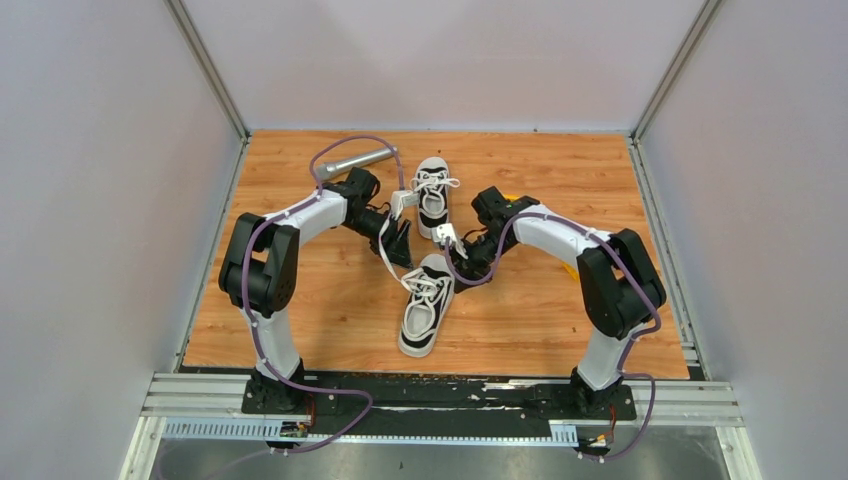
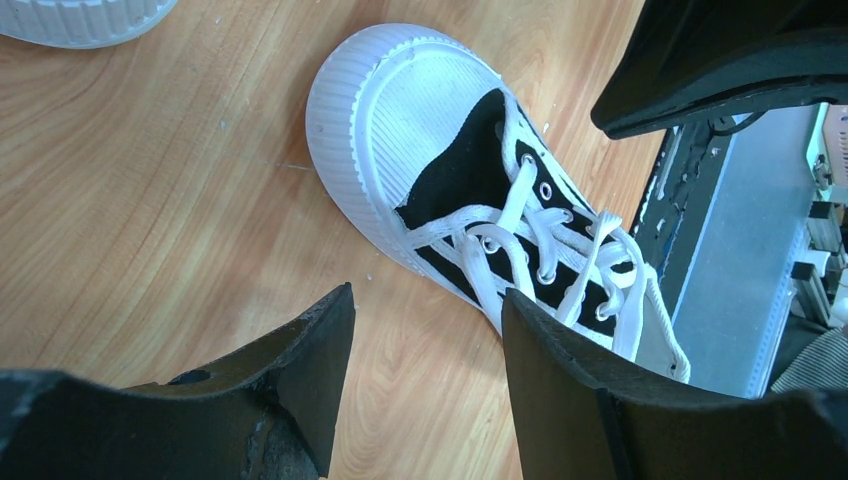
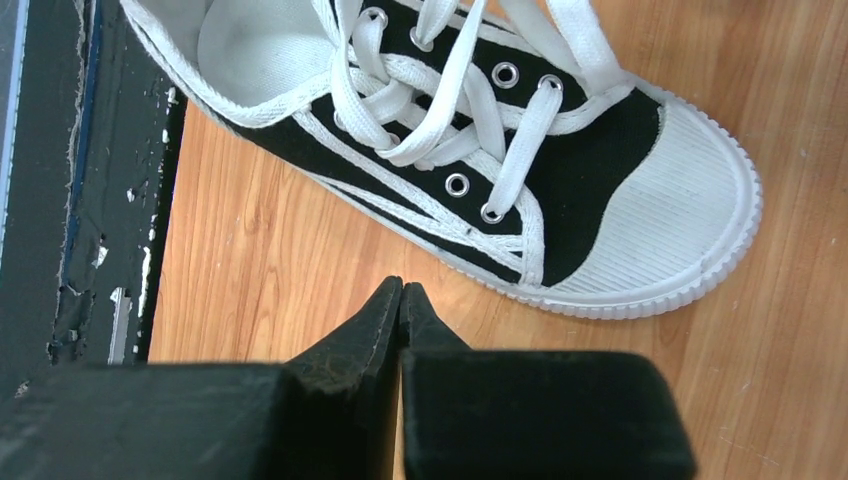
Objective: Tie the shoes
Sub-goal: Cross the shoelace with the shoelace.
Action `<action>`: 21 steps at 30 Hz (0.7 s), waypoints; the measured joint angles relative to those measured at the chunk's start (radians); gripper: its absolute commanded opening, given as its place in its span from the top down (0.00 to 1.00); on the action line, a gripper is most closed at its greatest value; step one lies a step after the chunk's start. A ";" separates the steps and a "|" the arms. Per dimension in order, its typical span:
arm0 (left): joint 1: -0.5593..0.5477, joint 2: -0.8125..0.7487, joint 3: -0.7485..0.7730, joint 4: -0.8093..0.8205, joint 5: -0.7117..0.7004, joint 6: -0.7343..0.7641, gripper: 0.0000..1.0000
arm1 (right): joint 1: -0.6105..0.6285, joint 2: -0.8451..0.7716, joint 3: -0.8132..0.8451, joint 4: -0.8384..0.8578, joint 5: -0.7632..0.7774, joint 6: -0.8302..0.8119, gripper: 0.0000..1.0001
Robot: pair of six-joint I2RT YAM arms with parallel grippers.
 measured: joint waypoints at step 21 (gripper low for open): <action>0.000 0.004 0.026 0.000 0.013 -0.002 0.37 | 0.017 0.123 0.146 -0.013 -0.152 0.067 0.45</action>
